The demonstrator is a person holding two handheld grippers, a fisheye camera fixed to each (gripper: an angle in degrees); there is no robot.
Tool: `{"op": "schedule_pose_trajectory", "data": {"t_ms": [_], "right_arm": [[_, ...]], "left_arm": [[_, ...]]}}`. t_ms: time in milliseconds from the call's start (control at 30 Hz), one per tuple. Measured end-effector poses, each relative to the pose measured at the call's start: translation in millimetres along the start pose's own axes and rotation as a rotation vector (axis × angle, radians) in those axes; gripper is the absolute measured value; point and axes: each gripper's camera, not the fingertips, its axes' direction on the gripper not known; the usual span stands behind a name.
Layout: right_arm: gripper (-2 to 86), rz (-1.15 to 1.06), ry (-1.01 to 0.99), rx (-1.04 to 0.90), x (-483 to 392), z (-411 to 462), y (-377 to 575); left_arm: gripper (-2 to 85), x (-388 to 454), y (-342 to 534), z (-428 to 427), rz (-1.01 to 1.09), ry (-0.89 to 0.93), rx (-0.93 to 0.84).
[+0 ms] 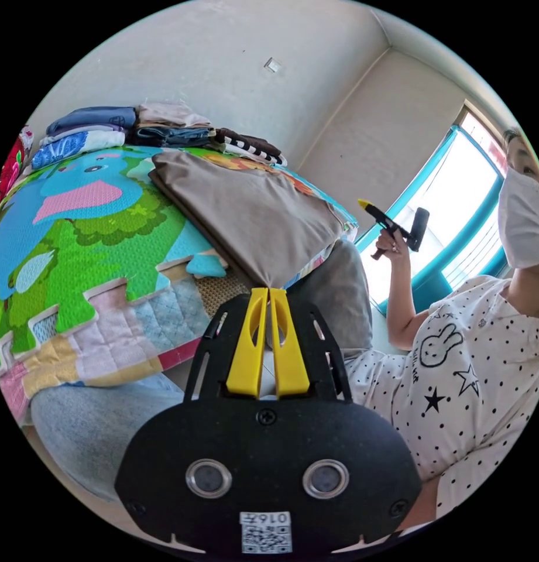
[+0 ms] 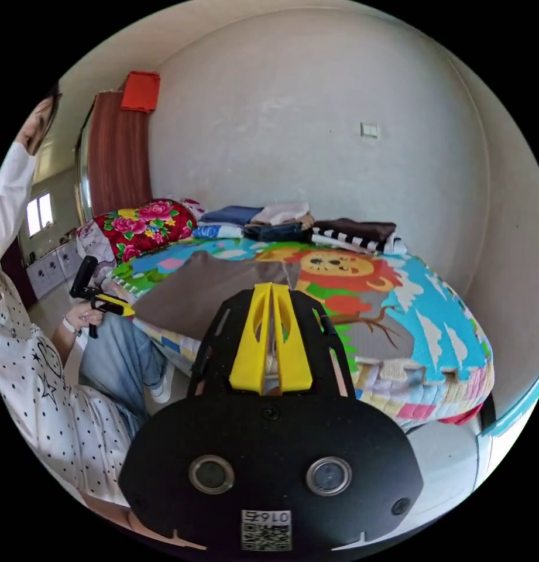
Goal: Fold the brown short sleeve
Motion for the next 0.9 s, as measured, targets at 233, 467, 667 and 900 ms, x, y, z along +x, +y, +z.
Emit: {"op": "schedule_pose_trajectory", "data": {"t_ms": [233, 467, 667, 900], "right_arm": [[-0.3, -0.327, 0.015, -0.315, -68.9, 172.1, -124.6], [-0.3, -0.486, -0.220, -0.512, -160.1, 334.6, -183.6], [2.7, -0.708, -0.131, -0.430, -238.3, 413.3, -223.1], [8.7, -0.715, -0.310, -0.657, -243.2, 503.9, -279.8]], "left_arm": [[-1.0, 9.7, 17.5, 12.6, 0.010, -0.039, -0.020], [-1.0, 11.9, 44.0, 20.6, -0.045, -0.024, 0.034], [-1.0, 21.2, 62.0, 24.0, -0.022, -0.040, 0.071], [-1.0, 31.8, 79.7, 27.1, 0.039, -0.051, 0.103]]}}
